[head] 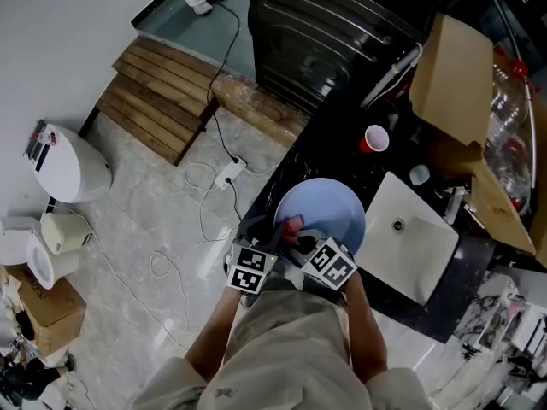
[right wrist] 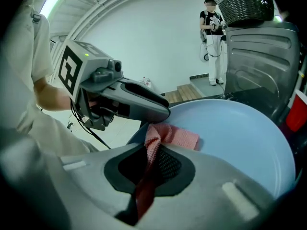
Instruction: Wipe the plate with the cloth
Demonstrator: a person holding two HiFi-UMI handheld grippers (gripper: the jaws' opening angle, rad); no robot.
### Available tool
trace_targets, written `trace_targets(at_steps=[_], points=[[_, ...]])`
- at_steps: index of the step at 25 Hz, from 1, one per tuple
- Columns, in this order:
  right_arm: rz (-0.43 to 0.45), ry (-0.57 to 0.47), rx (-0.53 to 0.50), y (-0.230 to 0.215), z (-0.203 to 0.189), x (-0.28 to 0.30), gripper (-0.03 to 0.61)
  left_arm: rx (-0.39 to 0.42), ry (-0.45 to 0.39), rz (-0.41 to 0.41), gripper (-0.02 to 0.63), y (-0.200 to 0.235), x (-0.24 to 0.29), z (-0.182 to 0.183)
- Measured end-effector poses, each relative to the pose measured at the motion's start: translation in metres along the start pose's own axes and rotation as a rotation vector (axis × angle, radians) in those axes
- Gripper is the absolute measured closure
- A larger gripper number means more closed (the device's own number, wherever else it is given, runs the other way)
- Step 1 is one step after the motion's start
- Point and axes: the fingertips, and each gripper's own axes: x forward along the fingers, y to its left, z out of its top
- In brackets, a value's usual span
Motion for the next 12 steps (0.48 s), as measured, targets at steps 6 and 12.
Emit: trace_targets(at_steps=[6,12], points=[[0.057,0.083,-0.019,0.012,-0.015,-0.007,0.557,0.007,0.012,0.001,0.494,-0.001,0.002,0.001],[0.083,0.155,-0.008,0.018,-0.027,-0.015,0.557,0.01,0.017,0.001,0.494,0.0,0.004,0.001]])
